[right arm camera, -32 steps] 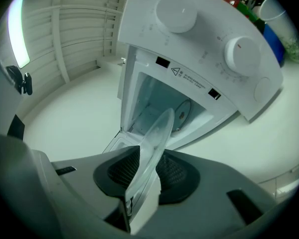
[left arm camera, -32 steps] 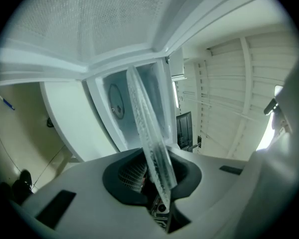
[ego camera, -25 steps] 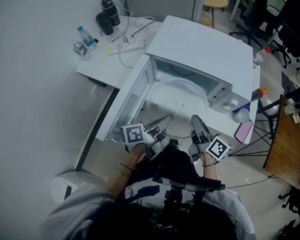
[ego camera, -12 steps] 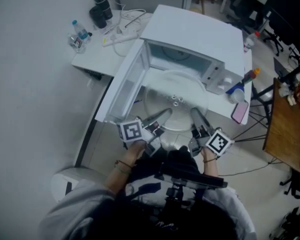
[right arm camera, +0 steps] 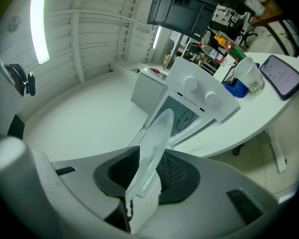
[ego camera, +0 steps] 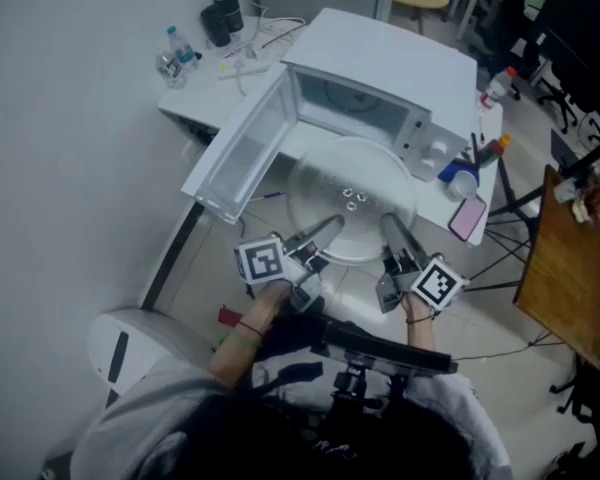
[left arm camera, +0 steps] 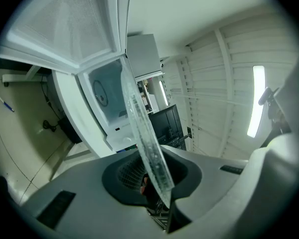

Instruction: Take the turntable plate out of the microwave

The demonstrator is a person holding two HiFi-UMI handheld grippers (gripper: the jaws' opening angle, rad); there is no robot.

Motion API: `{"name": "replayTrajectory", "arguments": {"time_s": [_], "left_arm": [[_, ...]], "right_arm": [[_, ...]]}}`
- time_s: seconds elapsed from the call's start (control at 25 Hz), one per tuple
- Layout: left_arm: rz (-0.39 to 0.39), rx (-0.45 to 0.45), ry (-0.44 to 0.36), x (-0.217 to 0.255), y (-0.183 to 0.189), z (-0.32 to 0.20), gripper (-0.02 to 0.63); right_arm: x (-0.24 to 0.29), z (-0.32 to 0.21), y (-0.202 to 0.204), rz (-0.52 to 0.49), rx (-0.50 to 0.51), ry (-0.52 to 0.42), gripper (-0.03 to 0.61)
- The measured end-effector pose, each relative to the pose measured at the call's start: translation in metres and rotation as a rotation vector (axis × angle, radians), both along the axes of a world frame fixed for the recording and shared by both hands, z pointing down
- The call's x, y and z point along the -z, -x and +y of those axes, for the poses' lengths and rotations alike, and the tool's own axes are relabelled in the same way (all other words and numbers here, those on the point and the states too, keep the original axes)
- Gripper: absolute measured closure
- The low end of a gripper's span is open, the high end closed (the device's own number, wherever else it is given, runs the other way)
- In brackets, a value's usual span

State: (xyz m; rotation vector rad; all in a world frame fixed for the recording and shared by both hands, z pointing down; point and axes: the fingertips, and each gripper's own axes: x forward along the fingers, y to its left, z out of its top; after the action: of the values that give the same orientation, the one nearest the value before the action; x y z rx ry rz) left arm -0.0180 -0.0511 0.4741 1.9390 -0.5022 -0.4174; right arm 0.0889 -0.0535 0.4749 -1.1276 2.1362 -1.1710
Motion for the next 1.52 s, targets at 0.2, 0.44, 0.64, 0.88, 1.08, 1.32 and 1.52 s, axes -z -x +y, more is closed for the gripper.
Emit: {"name": "replayTrajectory", "arguments": {"time_s": [0.2, 0.44, 0.64, 0.88, 1.08, 1.32, 1.52], "left_arm": [[0.042, 0.032, -0.008, 0.007, -0.029, 0.046, 0.566], [0.055, 0.044, -0.005, 0.007, -0.054, 0.090, 0.566], [0.038, 0.058, -0.016, 0.007, -0.060, 0.117, 0.566], [0.054, 0.104, -0.036, 0.012, -0.049, 0.134, 0.566], [0.064, 0.140, -0.031, 0.012, -0.037, 0.146, 0.566], [0.067, 0.176, -0.048, 0.015, -0.022, 0.153, 0.566], [0.064, 0.197, -0.054, 0.016, -0.014, 0.160, 0.566]], "right_arm": [[-0.003, 0.042, -0.028, 0.021, 0.026, 0.009, 0.491], [-0.007, 0.085, -0.052, 0.019, 0.037, 0.008, 0.491], [-0.009, 0.111, -0.059, -0.001, 0.048, 0.021, 0.491], [-0.001, 0.123, -0.046, 0.009, 0.101, -0.003, 0.491], [-0.001, 0.131, -0.036, 0.020, 0.130, -0.001, 0.491], [-0.001, 0.134, -0.019, 0.013, 0.167, -0.006, 0.491], [0.002, 0.138, -0.010, 0.025, 0.194, -0.027, 0.491]]}}
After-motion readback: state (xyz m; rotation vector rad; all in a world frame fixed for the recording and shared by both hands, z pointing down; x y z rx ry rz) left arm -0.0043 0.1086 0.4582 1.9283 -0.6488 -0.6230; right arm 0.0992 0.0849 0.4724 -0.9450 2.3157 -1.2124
